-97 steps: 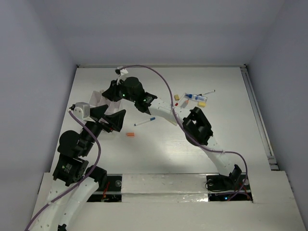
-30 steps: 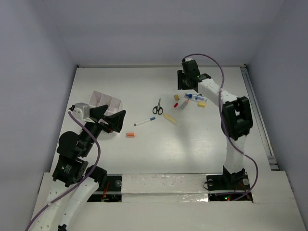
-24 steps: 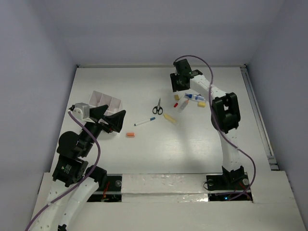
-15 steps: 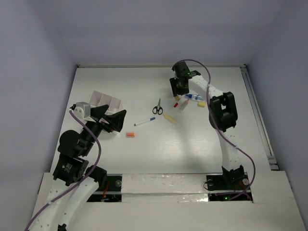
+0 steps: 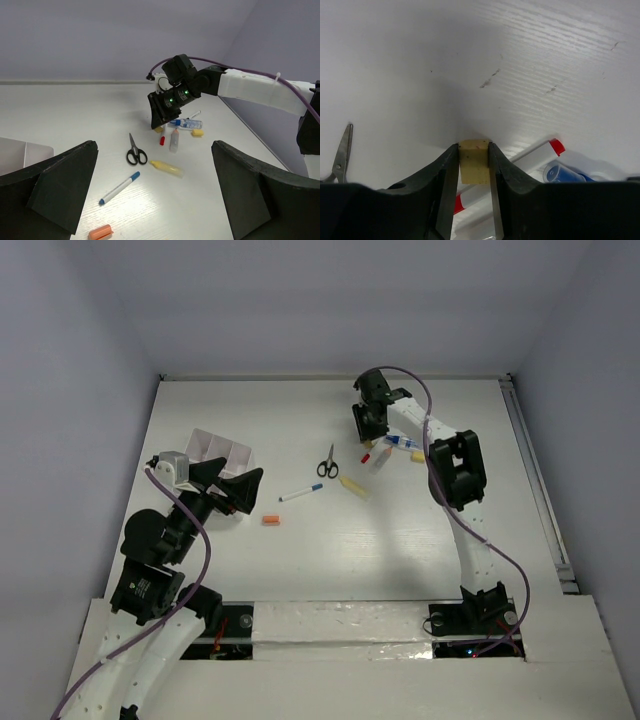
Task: Sort the stationery into containers
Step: Pick up the stationery from the center of the board, then place the stationery in the storage box.
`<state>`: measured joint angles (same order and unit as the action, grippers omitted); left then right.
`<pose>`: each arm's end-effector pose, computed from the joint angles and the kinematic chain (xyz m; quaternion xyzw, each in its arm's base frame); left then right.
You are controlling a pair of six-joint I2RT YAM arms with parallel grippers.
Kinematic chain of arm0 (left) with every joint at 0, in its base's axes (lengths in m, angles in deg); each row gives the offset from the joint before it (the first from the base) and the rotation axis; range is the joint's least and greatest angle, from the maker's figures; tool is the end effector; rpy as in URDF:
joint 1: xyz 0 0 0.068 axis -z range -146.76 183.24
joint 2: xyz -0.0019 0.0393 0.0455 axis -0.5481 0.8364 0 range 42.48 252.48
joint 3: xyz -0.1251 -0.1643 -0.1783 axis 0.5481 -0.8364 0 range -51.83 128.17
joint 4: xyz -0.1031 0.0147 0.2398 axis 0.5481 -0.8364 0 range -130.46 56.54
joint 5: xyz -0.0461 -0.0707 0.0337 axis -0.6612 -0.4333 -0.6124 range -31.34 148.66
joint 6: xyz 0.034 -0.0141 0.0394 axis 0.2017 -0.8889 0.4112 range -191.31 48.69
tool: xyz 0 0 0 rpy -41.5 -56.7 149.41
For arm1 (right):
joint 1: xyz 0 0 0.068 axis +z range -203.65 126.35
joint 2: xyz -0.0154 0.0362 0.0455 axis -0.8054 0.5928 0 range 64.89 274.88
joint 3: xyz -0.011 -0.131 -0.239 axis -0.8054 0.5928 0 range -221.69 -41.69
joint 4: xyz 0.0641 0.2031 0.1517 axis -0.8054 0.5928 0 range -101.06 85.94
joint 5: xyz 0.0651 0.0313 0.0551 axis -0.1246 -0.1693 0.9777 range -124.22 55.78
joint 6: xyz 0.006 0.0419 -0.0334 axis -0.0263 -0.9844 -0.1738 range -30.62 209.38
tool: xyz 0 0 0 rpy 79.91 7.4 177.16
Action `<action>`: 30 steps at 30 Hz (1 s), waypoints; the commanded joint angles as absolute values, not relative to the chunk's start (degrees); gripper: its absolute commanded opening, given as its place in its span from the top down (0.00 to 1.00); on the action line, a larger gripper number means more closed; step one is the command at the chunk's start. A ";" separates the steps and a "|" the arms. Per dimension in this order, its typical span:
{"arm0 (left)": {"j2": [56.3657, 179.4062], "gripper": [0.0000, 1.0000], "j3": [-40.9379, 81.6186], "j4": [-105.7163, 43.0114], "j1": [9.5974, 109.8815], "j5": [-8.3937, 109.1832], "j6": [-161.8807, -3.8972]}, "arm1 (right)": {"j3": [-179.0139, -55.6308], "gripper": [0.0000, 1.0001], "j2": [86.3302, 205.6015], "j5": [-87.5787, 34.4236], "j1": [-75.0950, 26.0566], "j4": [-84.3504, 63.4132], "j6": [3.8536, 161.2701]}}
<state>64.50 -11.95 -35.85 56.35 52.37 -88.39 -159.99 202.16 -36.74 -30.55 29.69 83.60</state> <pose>0.0862 -0.0411 0.3738 0.0754 0.6015 -0.3042 0.7348 0.4793 0.2026 0.1751 -0.1396 0.9549 0.0445 0.2581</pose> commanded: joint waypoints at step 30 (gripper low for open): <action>65.59 0.01 -11.66 -32.93 55.48 51.45 -88.19 | -165.76 0.77 201.63 -10.57 -5.04 -29.35 59.85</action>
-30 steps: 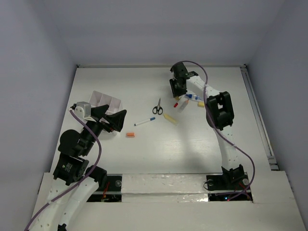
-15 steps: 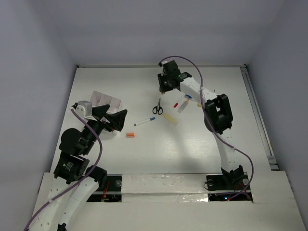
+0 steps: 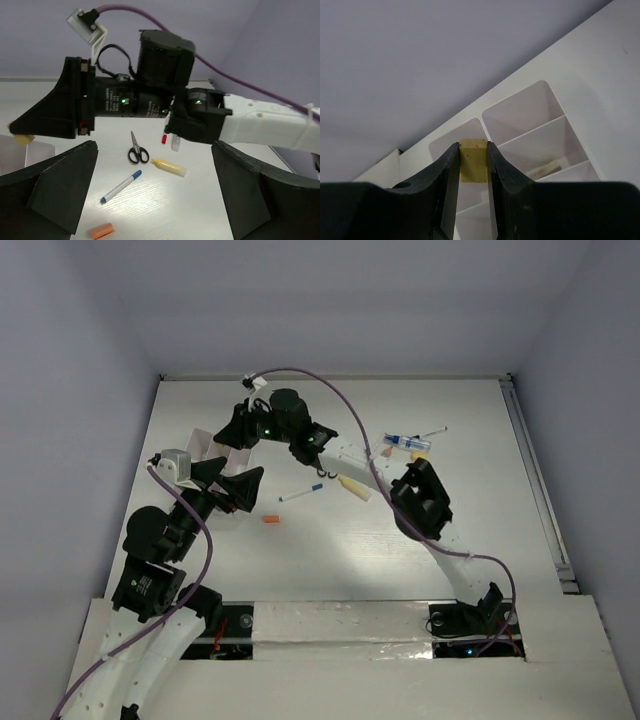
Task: Sort the stationery into containers
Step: Place the stationery in the storage box.
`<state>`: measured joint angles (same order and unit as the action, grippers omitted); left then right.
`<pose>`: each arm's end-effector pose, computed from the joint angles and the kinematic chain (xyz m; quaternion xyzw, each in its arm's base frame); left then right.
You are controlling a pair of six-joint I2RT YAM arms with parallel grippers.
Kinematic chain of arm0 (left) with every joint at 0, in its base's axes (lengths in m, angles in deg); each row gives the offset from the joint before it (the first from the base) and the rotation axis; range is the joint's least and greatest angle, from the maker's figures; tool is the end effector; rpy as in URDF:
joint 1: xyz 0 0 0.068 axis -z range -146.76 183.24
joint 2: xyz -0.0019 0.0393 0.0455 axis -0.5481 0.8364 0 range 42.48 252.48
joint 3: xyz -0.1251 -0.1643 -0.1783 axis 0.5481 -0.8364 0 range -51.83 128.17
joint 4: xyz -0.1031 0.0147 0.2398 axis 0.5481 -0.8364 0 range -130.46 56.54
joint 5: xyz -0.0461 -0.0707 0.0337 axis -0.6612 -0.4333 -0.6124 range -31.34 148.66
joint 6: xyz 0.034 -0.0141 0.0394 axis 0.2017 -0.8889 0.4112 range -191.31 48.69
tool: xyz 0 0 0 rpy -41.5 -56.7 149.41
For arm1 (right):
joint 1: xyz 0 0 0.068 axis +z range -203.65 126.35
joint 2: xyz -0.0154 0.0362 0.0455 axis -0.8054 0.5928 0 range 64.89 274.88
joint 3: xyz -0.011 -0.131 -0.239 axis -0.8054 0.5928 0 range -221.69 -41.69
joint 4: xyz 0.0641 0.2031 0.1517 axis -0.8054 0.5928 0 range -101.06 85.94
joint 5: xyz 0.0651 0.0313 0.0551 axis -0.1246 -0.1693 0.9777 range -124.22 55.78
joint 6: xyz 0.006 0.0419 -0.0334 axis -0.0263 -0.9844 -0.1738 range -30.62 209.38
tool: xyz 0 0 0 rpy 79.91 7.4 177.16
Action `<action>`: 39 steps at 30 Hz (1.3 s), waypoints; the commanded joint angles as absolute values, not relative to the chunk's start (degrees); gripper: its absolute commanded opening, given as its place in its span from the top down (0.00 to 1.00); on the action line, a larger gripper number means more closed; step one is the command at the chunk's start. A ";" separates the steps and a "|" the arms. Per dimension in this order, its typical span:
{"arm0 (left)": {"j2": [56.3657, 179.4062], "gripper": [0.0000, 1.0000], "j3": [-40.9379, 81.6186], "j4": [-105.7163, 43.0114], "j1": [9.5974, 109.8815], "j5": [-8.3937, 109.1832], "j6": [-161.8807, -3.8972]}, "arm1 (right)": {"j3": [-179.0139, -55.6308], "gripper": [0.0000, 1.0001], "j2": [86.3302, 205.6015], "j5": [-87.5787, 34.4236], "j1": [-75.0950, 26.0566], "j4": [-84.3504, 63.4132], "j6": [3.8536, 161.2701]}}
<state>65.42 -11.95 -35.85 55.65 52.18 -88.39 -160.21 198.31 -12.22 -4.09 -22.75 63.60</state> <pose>0.0905 -0.0417 0.3725 0.0730 0.6082 -0.2993 0.7315 0.3535 0.4352 0.2942 -0.2752 0.6711 0.5218 0.4491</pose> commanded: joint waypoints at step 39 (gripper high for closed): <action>65.24 0.01 -11.66 -33.10 54.95 51.36 -88.27 | -159.97 0.54 199.21 -18.56 -4.60 -20.91 67.04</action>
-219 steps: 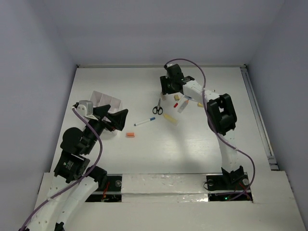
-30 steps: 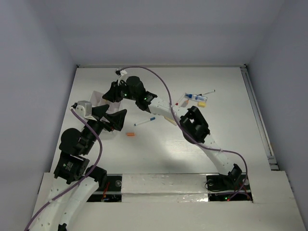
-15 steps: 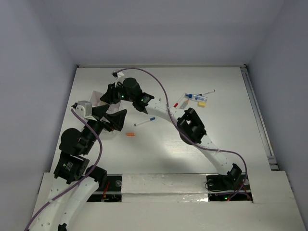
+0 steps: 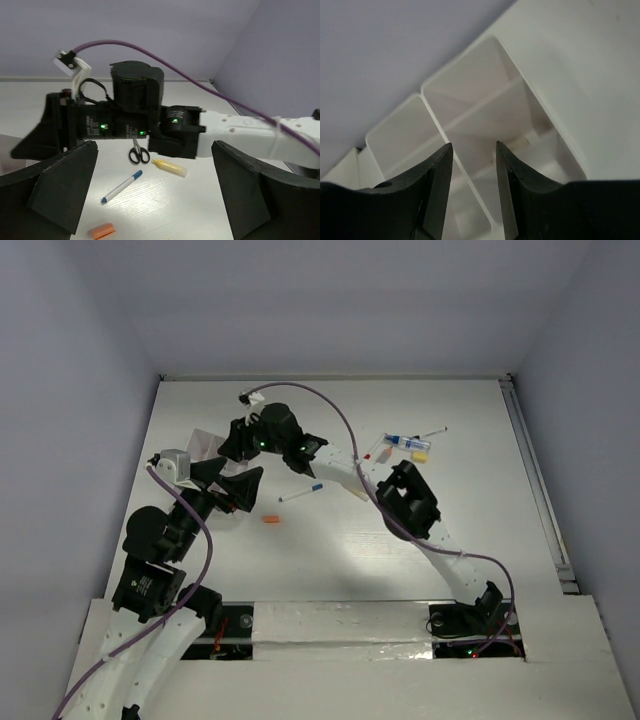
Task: Sort the stationery into containers
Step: Place the stationery in the storage box, then pick up the scissors from the center of the board.
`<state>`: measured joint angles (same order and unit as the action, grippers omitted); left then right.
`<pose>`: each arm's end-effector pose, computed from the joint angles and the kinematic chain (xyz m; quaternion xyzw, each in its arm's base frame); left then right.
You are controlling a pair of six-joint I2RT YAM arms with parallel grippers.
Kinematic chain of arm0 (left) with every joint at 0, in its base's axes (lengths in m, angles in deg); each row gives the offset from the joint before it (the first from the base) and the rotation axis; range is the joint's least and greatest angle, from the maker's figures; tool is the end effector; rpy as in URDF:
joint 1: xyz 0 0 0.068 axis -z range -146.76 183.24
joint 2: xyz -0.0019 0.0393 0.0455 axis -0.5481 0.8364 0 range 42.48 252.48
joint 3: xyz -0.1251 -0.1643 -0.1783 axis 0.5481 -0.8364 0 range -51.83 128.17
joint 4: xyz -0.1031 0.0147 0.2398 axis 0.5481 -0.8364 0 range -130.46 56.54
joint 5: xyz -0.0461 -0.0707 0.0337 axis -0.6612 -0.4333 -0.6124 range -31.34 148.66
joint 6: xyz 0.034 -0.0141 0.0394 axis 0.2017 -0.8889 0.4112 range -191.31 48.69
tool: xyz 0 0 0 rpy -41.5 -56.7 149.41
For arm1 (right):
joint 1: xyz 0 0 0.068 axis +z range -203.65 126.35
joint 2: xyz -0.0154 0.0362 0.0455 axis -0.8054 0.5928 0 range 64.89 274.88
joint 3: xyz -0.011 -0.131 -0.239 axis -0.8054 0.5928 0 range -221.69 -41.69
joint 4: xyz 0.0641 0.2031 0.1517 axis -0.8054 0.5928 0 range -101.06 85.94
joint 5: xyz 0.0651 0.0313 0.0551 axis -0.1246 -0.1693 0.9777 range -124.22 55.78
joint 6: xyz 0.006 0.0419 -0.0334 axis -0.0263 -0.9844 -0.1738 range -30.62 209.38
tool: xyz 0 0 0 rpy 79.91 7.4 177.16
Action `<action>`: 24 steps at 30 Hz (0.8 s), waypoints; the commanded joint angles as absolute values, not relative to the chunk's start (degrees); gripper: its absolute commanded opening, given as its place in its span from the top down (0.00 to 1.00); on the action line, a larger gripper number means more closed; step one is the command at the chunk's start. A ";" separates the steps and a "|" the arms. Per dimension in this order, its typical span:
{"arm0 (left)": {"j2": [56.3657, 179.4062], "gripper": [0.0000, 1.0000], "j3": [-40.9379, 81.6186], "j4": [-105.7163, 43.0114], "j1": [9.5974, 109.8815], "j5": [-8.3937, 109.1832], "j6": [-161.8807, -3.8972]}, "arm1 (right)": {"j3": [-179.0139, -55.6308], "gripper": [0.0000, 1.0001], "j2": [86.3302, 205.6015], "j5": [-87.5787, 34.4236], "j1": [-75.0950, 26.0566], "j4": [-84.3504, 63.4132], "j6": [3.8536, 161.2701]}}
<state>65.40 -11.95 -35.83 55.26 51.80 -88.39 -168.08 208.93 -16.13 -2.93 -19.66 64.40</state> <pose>0.0906 -0.0413 0.3726 0.0736 0.6079 -0.2987 0.7319 0.3662 0.4650 0.2344 -0.2668 0.7097 0.4877 0.4328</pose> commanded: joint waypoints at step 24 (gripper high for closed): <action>65.68 0.01 -11.84 -32.75 53.90 50.40 -88.62 | -139.93 0.70 180.80 -24.12 -16.12 19.96 93.94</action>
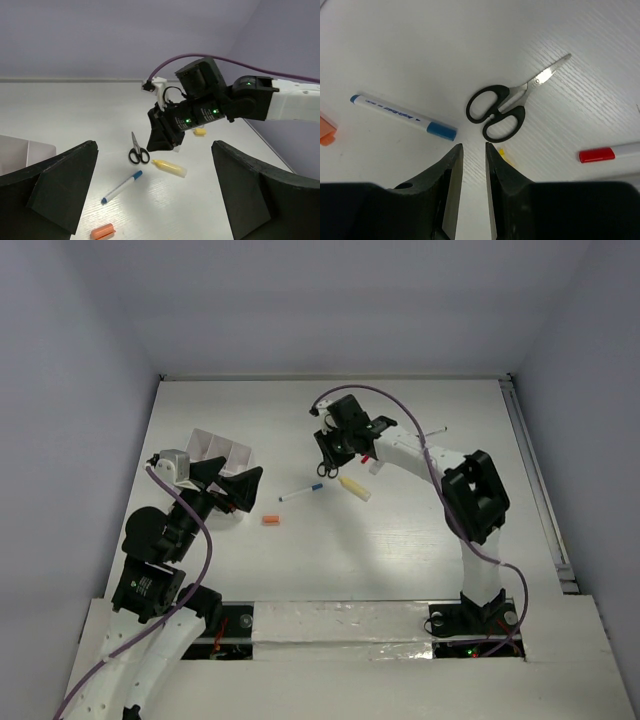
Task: Sort the stationery into containers
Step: Pick up the scissors from the center of the board.
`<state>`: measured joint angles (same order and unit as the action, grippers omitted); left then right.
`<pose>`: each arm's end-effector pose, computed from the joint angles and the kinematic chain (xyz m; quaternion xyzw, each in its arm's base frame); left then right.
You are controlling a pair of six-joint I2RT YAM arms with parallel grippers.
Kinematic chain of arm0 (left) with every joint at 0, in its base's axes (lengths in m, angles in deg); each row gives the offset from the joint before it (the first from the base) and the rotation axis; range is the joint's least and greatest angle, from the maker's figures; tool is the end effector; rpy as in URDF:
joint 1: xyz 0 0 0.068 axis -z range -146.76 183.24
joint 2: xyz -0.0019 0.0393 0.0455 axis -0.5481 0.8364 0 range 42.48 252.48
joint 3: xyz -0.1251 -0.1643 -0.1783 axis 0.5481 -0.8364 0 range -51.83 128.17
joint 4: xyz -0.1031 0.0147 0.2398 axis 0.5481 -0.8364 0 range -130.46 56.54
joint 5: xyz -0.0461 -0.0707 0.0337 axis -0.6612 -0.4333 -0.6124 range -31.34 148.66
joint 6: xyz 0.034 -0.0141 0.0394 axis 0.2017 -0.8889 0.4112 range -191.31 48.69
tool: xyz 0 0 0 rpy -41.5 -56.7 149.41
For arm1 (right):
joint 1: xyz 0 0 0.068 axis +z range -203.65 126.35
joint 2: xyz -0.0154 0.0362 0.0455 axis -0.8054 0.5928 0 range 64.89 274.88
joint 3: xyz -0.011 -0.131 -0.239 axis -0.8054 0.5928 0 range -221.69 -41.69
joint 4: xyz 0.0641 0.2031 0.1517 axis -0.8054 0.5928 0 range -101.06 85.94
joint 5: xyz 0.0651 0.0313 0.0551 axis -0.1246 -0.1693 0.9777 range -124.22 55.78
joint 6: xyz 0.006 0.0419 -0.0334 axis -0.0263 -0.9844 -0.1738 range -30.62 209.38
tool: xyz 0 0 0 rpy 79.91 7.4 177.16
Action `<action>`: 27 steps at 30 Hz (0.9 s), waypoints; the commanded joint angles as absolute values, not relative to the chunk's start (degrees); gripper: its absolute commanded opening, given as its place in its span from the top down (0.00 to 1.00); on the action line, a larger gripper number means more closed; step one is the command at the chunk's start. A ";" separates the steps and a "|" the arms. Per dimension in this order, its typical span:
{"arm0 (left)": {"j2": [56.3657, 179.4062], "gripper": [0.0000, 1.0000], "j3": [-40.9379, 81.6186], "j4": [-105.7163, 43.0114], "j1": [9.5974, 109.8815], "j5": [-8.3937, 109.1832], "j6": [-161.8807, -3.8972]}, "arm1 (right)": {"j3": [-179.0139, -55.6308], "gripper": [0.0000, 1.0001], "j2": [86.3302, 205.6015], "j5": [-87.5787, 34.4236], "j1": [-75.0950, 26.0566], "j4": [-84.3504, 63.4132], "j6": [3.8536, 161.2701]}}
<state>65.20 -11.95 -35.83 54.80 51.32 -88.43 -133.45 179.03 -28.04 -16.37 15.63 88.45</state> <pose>0.0899 -0.0405 0.3729 0.0743 0.6066 -0.2987 0.7330 0.3550 0.2750 0.2339 -0.3097 0.8830 0.1619 0.3133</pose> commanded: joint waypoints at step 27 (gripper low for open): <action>65.51 0.01 -11.75 -32.75 53.89 50.04 -88.62 | -153.39 0.66 196.89 -27.98 -13.57 27.34 93.42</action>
<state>65.31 -11.95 -35.83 54.12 51.10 -88.43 -150.37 195.58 -26.51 -14.18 26.41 93.98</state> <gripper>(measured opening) 0.989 0.337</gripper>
